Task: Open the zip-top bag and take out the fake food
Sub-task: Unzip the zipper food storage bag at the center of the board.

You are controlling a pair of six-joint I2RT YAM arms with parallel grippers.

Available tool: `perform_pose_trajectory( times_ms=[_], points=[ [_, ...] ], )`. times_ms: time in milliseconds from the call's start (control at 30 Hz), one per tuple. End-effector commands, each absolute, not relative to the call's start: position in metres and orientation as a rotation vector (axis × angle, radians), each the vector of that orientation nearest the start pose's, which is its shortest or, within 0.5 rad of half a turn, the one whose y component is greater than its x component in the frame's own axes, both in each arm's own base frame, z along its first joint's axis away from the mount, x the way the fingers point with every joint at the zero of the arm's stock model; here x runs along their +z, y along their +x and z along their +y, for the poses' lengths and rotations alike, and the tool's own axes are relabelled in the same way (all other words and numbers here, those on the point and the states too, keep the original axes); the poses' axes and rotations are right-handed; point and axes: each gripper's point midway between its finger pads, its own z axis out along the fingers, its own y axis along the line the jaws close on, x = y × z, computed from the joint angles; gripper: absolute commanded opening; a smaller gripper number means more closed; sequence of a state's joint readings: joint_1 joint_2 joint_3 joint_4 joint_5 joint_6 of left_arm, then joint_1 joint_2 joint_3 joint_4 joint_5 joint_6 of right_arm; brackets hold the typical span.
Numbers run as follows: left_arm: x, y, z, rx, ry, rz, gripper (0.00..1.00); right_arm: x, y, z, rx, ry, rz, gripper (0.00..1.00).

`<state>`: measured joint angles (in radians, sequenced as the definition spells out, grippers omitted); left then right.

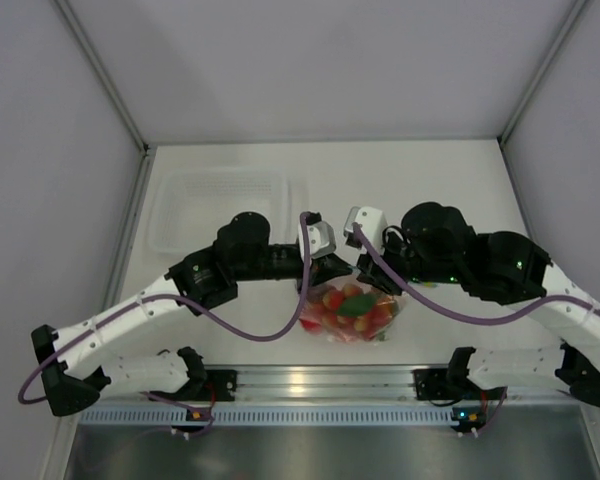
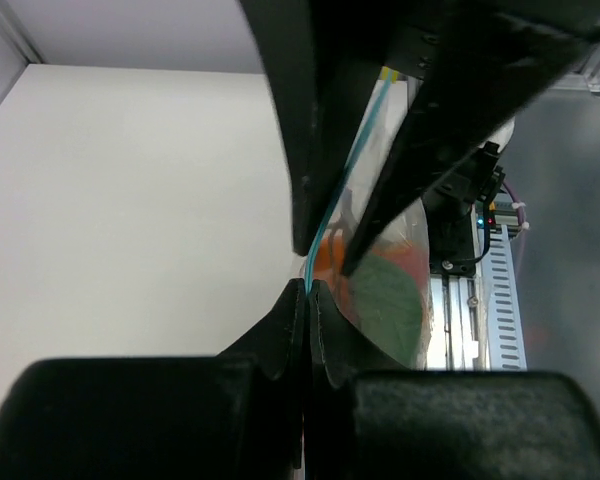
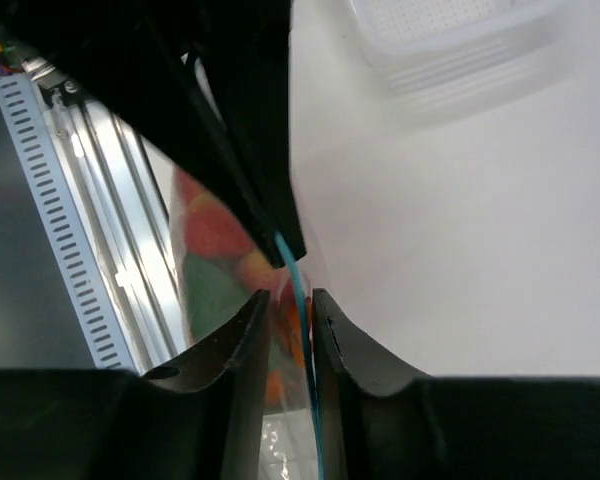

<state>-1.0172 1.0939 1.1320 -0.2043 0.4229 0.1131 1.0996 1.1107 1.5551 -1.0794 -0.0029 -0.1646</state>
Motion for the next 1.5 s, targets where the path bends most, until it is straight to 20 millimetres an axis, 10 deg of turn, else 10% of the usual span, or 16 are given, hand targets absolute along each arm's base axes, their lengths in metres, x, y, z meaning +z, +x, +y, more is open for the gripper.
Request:
perform_pose_trajectory(
  times_ms=[0,133,433,600,1100,1467],
  points=[
    [0.395,0.139,-0.334,-0.973,1.151,1.194,0.0,0.351,0.115,0.248,0.657,-1.288,1.68,0.26],
    [0.405,0.133,-0.325,-0.971,1.142,1.169,0.0,0.363,0.116,0.235,0.669,-1.178,1.638,0.49],
    [0.419,0.135,-0.315,-0.93,1.119,1.172,0.0,0.404,0.136,0.176,0.625,-0.73,1.465,0.72],
    [0.433,0.129,-0.309,-0.947,1.111,1.143,0.0,0.402,0.116,0.155,0.714,-0.696,1.316,0.85],
    [0.452,0.102,-0.308,-1.076,1.149,1.076,0.0,0.393,0.07,0.166,0.915,-0.843,1.088,0.65],
    [0.46,0.097,-0.304,-1.092,1.145,1.055,0.0,0.4,0.056,0.169,0.964,-0.887,1.017,0.25]
  ],
)
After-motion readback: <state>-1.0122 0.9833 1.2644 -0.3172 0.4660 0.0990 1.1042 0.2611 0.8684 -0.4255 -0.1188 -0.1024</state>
